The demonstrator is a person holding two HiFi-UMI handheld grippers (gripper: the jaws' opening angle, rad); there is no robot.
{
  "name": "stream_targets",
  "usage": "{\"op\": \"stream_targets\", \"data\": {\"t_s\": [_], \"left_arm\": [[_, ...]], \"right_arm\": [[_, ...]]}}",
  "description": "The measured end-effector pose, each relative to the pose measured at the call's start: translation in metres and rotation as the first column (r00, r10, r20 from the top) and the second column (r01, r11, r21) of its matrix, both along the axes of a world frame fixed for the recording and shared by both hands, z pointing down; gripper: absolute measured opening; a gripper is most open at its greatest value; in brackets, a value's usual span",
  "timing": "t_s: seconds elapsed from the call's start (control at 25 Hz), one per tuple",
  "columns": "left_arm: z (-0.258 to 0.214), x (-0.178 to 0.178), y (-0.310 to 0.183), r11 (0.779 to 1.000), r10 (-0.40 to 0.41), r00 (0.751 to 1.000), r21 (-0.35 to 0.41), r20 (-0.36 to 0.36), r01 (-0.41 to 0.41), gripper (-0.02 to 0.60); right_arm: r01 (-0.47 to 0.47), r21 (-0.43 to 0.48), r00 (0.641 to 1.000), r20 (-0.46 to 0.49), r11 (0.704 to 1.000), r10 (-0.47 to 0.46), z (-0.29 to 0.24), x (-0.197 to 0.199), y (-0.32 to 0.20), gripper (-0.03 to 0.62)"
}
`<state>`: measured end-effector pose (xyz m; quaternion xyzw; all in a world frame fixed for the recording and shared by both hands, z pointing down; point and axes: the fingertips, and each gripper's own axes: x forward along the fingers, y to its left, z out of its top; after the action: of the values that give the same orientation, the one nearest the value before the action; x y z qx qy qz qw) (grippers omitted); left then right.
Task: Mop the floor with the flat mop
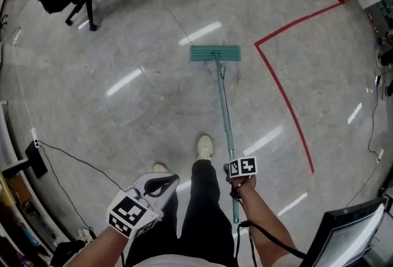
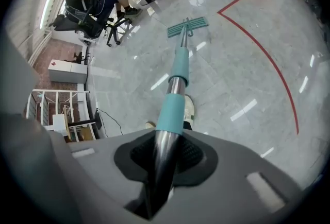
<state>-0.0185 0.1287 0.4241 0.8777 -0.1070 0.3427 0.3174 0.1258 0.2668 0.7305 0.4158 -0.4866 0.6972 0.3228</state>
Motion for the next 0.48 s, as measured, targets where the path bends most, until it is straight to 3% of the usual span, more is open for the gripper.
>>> {"op": "stream_targets", "data": {"t_s": [0.48], "left_arm": [[0.005,0.024,-0.032,0.995,-0.096,0.995,-0.009,-0.003,0.096,0.003]], "right_arm": [[-0.004,0.011,0.999,-0.037,1.0,0.004,0.01,0.044,-0.098,0.055]]}}
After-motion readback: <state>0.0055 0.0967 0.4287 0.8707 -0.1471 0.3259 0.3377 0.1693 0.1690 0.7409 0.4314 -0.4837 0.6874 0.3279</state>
